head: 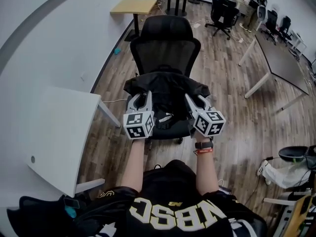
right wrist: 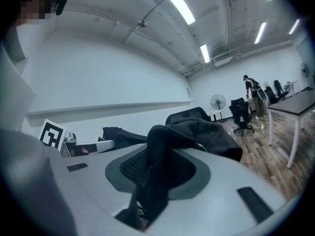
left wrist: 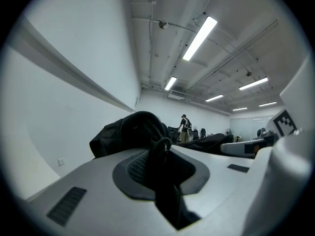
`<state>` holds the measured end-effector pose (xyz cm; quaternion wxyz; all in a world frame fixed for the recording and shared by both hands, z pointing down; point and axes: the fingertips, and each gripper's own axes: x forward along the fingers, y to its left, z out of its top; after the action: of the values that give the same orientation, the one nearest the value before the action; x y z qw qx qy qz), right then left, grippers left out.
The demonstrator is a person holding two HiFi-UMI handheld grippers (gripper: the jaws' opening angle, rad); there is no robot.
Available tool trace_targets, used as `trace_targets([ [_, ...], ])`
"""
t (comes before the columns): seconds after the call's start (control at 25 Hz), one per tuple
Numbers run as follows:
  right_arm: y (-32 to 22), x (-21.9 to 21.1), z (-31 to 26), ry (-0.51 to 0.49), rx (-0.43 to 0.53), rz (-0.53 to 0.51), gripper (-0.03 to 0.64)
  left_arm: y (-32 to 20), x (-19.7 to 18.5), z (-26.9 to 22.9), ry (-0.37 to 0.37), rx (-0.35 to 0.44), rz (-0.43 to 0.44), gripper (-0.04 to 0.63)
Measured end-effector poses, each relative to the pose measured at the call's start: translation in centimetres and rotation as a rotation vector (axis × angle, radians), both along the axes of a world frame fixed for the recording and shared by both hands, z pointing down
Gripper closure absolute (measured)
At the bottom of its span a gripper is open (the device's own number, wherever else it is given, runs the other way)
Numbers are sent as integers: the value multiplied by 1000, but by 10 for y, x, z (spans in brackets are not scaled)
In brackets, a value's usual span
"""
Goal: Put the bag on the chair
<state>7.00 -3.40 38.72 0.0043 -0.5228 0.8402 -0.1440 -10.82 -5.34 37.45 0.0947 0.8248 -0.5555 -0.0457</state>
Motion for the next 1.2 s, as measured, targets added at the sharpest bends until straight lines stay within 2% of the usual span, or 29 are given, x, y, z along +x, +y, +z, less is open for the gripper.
trace_targets([
  [0.24, -26, 0, 15, -14, -41, -6, 503, -28, -2, 13, 15, -28, 0, 535],
  [0.6, -99, -5, 53, -64, -102, -29, 503, -86, 6, 50, -14, -97, -1, 535],
  [0.72, -119, -2, 69, -93, -137, -29, 505, -106, 4, 61, -21, -129, -7, 534],
  [1.2, -189, 15, 131, -91, -271, -30, 497, -180, 21, 122, -33, -260, -4, 535],
])
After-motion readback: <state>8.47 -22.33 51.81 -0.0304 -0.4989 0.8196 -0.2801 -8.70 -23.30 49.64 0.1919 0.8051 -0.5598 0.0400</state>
